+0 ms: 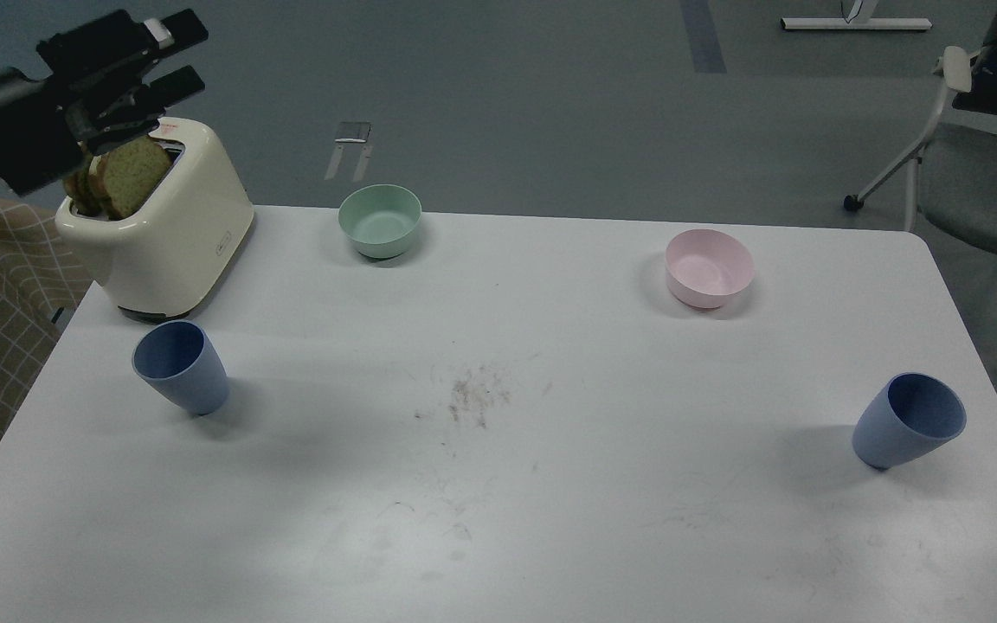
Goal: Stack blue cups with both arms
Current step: 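Reach the left hand down to the blue cup near the toaster and grasp it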
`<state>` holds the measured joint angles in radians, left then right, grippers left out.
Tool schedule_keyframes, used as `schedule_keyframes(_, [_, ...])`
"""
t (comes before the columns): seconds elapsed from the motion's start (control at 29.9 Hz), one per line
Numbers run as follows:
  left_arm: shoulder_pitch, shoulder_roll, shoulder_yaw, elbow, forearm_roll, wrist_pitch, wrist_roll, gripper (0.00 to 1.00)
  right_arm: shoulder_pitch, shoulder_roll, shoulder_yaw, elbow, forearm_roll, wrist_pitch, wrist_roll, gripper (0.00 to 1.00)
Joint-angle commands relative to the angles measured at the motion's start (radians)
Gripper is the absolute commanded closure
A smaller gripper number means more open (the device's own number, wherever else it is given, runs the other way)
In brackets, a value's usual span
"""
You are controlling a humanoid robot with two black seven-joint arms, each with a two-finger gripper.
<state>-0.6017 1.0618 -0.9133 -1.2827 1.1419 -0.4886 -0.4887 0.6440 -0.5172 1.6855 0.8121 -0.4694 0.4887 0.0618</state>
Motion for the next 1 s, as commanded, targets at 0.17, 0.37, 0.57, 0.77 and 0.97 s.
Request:
schedule_keyframes(0.17, [0.152, 0.062, 0.053, -0.006, 0.557, 0.212, 0.000, 0.13, -0.017, -0.003, 0.002, 0.004, 0.005, 0.000, 0.001, 0.00])
schedule_keyframes(0.37, [0.235, 0.102, 0.105, 0.008, 0.656, 0.335, 0.000, 0.13, -0.023, -0.001, 0.002, 0.006, 0.003, 0.000, 0.001, 0.00])
schedule_keyframes(0.57, [0.329, 0.104, 0.133, 0.056, 0.662, 0.418, 0.000, 0.19, -0.027, 0.006, 0.002, 0.007, 0.005, 0.000, 0.006, 0.00])
schedule_keyframes(0.77, [0.361, 0.092, 0.133, 0.059, 0.656, 0.432, 0.000, 0.36, -0.027, 0.005, 0.002, 0.007, 0.003, 0.000, 0.006, 0.00])
schedule_keyframes(0.97, [0.372, 0.012, 0.133, 0.141, 0.662, 0.446, 0.000, 0.49, -0.027, 0.003, 0.002, 0.012, 0.003, 0.000, 0.006, 0.00])
